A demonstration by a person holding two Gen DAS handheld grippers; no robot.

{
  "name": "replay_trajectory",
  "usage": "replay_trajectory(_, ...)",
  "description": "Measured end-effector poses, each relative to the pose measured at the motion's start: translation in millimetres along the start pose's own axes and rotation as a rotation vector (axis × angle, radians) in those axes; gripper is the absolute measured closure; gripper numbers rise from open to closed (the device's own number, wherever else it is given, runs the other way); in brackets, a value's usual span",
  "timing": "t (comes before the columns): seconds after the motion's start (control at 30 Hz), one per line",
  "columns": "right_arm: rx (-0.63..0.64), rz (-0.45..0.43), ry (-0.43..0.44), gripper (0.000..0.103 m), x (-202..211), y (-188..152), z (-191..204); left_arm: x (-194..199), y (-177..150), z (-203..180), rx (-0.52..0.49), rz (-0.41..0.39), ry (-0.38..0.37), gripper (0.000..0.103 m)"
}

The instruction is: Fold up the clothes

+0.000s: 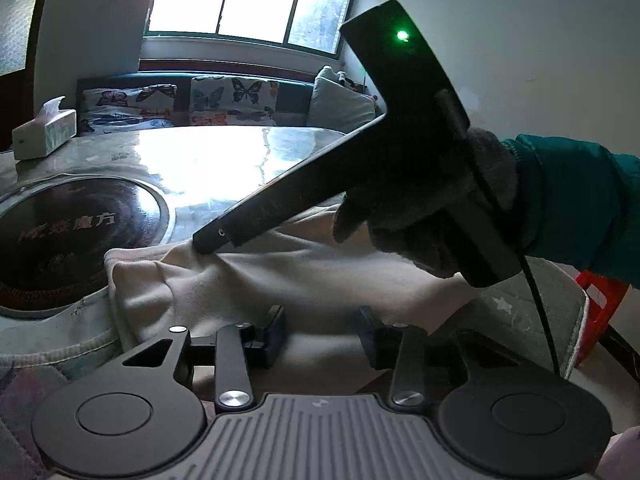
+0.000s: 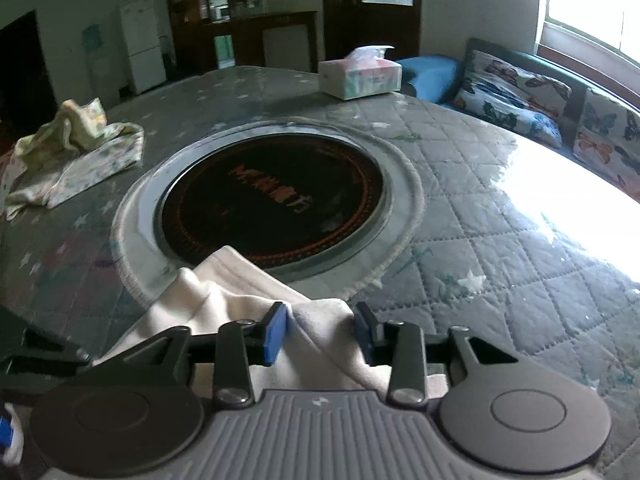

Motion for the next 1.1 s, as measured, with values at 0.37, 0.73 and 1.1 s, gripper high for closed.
replay_trajectory(0.37,0.120,0.026,0.127,0.078,17,4,26,4,-3,3,0.037,-0.016,-0.009,0.054)
replay_trajectory(0.73,0.107,0.067,0.161,0.097,-20,8,46,3,-1,5,0.054,-0.016,-0.018,0.053)
replay_trajectory(1.1,0.016,0.002,0.096,0.095,24,7,4,7,14,27,0.113,-0.023,-0.006,0.053)
Point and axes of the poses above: each gripper's, at about its wrist camera, not at the fingertips, and x roughly against the way its jaws point, z to its left, y to its top, the point moved 3 cm from there along -x, roughly the way its jaws point, and after that the axes turned 12 degrees about -x, right-handed, at the moved point
